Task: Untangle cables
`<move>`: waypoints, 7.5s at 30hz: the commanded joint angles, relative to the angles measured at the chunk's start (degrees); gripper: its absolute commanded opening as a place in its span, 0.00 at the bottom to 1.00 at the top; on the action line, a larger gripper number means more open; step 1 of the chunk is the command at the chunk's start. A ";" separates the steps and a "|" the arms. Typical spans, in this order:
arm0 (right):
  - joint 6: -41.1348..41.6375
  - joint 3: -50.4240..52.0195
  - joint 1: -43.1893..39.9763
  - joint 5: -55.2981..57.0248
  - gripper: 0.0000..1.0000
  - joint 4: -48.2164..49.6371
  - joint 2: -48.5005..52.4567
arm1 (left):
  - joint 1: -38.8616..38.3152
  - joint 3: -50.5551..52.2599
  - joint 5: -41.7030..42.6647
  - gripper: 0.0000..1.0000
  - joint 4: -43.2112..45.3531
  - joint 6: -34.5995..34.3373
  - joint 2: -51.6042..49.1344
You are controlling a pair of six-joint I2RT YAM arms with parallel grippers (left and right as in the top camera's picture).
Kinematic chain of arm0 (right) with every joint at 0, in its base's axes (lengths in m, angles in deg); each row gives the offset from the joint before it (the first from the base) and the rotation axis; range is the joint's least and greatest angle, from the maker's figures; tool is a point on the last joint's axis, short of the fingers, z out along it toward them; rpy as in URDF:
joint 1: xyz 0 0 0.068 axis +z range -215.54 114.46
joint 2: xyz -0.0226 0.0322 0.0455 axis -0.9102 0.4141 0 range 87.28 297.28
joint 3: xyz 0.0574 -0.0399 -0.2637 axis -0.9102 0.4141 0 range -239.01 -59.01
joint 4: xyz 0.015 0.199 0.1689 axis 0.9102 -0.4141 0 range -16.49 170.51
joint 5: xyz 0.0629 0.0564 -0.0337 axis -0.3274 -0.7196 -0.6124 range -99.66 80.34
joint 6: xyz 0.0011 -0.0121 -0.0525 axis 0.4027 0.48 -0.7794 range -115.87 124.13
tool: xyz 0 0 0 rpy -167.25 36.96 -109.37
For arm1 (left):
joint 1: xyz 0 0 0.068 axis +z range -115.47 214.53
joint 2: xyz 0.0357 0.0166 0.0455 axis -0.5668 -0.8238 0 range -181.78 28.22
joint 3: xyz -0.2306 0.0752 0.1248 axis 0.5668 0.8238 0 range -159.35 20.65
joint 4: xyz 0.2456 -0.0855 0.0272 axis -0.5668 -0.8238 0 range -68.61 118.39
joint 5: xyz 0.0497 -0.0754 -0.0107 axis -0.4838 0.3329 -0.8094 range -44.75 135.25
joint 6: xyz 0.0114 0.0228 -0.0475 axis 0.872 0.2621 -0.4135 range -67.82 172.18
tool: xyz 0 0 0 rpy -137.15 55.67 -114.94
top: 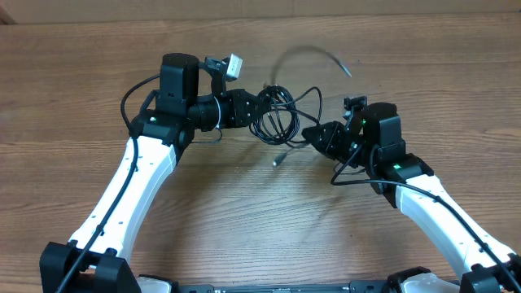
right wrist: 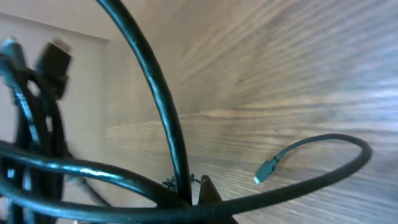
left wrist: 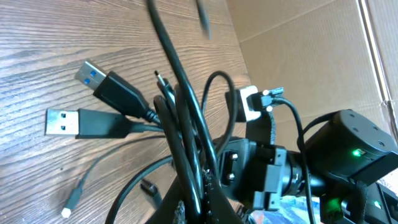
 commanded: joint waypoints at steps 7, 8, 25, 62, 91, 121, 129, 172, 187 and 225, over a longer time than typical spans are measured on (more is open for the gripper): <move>-3.45 0.24 -0.87 20.13 0.04 -12.66 -0.09 | 3.54 -0.79 0.07 0.04 1.29 1.22 0.59; -3.45 0.24 -0.87 21.68 0.04 -13.60 -0.09 | 3.91 -0.79 0.07 0.04 1.29 1.14 0.59; -4.72 0.24 -0.87 39.01 0.06 -24.44 -0.09 | 9.31 -0.79 0.07 0.04 1.18 -12.24 0.59; -4.66 0.26 -1.09 47.28 0.73 -33.44 -0.09 | 11.65 -0.79 -2.10 0.04 1.20 -22.69 0.59; -34.80 0.24 -1.07 -0.07 1.00 -19.39 -0.09 | 14.51 -0.79 -1.42 0.04 -5.90 10.16 0.59; 2.40 0.24 0.31 -22.03 1.00 5.64 -0.09 | 13.68 -0.79 12.59 0.04 -2.47 7.56 0.59; 16.02 0.24 4.76 -13.51 1.00 5.68 -0.09 | 9.49 -0.79 0.28 0.04 -2.97 -19.08 0.59; 41.00 0.26 10.62 -4.13 0.39 8.94 -0.09 | -0.13 -0.79 -11.76 0.04 -7.52 -42.27 0.59; 40.76 0.26 11.21 -1.42 0.08 8.55 -0.09 | -0.79 -0.79 -10.78 0.05 -13.05 -42.23 0.59; -16.63 0.24 14.82 -16.65 0.04 -18.58 -0.09 | 3.13 -0.79 -32.11 0.04 -13.75 -45.05 0.59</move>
